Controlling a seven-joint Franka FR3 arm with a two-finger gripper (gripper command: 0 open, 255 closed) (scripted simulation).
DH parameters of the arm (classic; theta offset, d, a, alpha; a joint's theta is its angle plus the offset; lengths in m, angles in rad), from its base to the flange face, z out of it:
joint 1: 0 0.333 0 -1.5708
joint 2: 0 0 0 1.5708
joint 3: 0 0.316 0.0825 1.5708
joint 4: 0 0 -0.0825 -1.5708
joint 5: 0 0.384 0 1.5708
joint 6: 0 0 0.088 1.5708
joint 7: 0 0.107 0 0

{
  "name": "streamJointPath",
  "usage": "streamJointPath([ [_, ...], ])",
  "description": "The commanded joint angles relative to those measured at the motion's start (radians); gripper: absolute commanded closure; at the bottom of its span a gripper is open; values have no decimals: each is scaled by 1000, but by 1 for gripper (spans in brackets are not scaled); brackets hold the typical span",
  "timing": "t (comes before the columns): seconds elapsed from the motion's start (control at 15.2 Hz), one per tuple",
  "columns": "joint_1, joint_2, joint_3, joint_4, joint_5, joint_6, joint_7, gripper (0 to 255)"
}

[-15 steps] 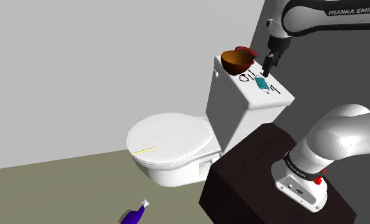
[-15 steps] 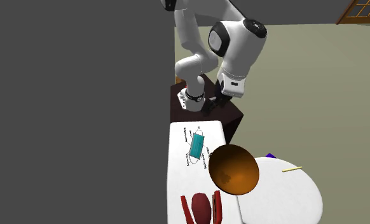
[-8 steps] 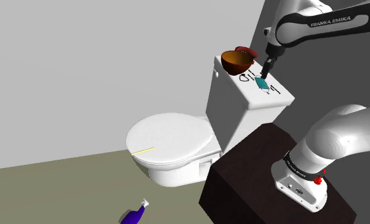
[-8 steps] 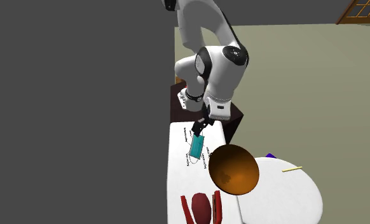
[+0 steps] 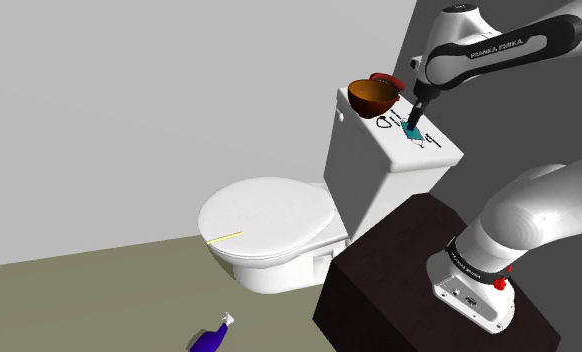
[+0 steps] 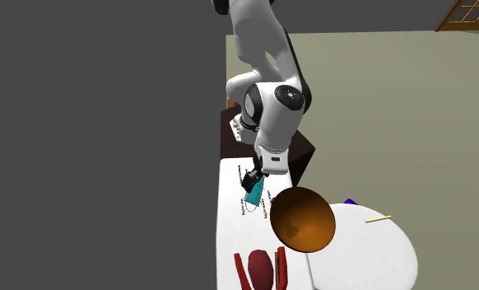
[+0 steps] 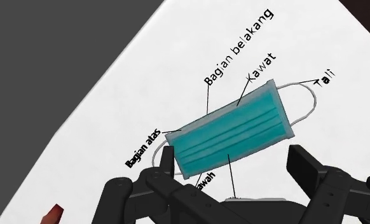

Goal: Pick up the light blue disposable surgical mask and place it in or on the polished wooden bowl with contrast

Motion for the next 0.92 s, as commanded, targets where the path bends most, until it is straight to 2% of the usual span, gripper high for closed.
streamJointPath([
  [0.0, -2, 18, -7, -14, -6, 33, 2, 0],
  [0.53, -3, 23, -9, -18, -7, 42, 2, 0],
  [0.59, -3, 23, -9, -18, -7, 42, 2, 255],
  [0.86, -3, 23, -9, -18, -7, 42, 2, 255],
])
